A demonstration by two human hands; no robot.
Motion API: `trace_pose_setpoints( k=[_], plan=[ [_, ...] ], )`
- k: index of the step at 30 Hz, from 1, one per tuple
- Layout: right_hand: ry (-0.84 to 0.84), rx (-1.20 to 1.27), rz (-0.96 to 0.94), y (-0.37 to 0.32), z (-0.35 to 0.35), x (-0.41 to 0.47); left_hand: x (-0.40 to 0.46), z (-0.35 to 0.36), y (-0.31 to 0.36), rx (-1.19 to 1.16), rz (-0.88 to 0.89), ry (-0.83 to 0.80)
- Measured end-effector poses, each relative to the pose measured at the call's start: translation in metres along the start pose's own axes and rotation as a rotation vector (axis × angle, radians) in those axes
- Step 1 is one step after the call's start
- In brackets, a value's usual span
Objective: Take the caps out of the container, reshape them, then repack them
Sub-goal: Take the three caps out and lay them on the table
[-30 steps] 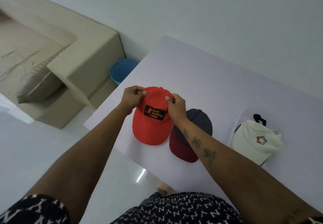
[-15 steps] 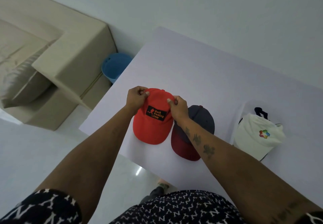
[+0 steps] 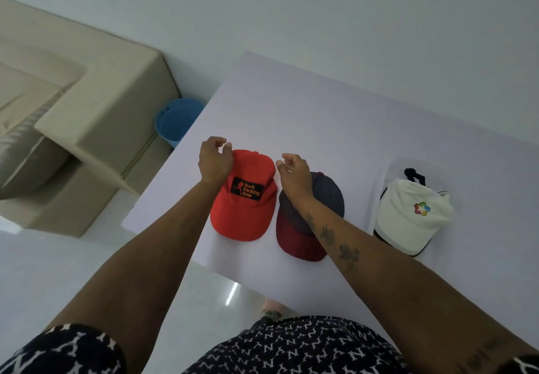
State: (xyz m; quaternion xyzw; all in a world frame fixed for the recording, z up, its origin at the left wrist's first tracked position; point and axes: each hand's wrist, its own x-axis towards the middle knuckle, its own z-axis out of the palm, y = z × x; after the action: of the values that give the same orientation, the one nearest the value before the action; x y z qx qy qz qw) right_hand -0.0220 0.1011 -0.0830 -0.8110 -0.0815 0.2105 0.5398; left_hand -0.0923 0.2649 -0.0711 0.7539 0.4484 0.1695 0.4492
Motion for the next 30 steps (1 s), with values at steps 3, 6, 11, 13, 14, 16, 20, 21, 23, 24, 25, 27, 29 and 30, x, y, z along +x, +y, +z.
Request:
trace_pose_setpoints(
  k=[3, 6, 11, 13, 14, 16, 20, 21, 23, 24, 25, 27, 29, 30],
  plan=[
    [0.083, 0.055, -0.009, -0.003, -0.026, -0.003, -0.011, 0.012, 0.032, -0.035, 0.119, 0.018],
    [0.183, 0.089, -0.029, -0.002, -0.062, -0.009, -0.026, 0.037, 0.072, -0.097, 0.226, -0.072],
    [0.42, 0.075, -0.035, 0.014, -0.146, -0.013, -0.078, 0.103, 0.136, -0.142, 0.336, -0.382],
    [0.476, 0.047, -0.021, 0.022, -0.169, -0.016, -0.094, 0.124, 0.144, -0.149, 0.348, -0.451],
    [0.521, 0.038, -0.02, 0.029, -0.185, -0.019, -0.104, 0.139, 0.148, -0.142, 0.358, -0.5],
    [0.606, 0.036, -0.008, 0.043, -0.221, -0.027, -0.127, 0.169, 0.157, -0.116, 0.359, -0.606],
    [0.617, 0.008, 0.116, 0.072, -0.27, -0.045, -0.162, 0.215, 0.167, -0.085, 0.287, -0.767],
    [0.61, -0.001, 0.147, 0.077, -0.279, -0.05, -0.169, 0.226, 0.167, -0.066, 0.275, -0.795],
    [0.56, -0.009, 0.195, 0.081, -0.293, -0.06, -0.177, 0.243, 0.165, -0.016, 0.266, -0.847],
    [0.524, -0.015, 0.212, 0.082, -0.3, -0.065, -0.181, 0.252, 0.164, 0.015, 0.27, -0.87],
    [0.481, -0.027, 0.217, 0.084, -0.304, -0.068, -0.184, 0.259, 0.162, 0.049, 0.277, -0.883],
    [0.418, -0.038, 0.219, 0.092, -0.307, -0.069, -0.188, 0.27, 0.157, 0.117, 0.305, -0.87],
    [0.388, -0.059, 0.228, 0.097, -0.307, -0.066, -0.19, 0.277, 0.155, 0.176, 0.332, -0.824],
    [0.38, -0.071, 0.235, 0.099, -0.306, -0.063, -0.19, 0.279, 0.155, 0.197, 0.329, -0.807]
  ],
)
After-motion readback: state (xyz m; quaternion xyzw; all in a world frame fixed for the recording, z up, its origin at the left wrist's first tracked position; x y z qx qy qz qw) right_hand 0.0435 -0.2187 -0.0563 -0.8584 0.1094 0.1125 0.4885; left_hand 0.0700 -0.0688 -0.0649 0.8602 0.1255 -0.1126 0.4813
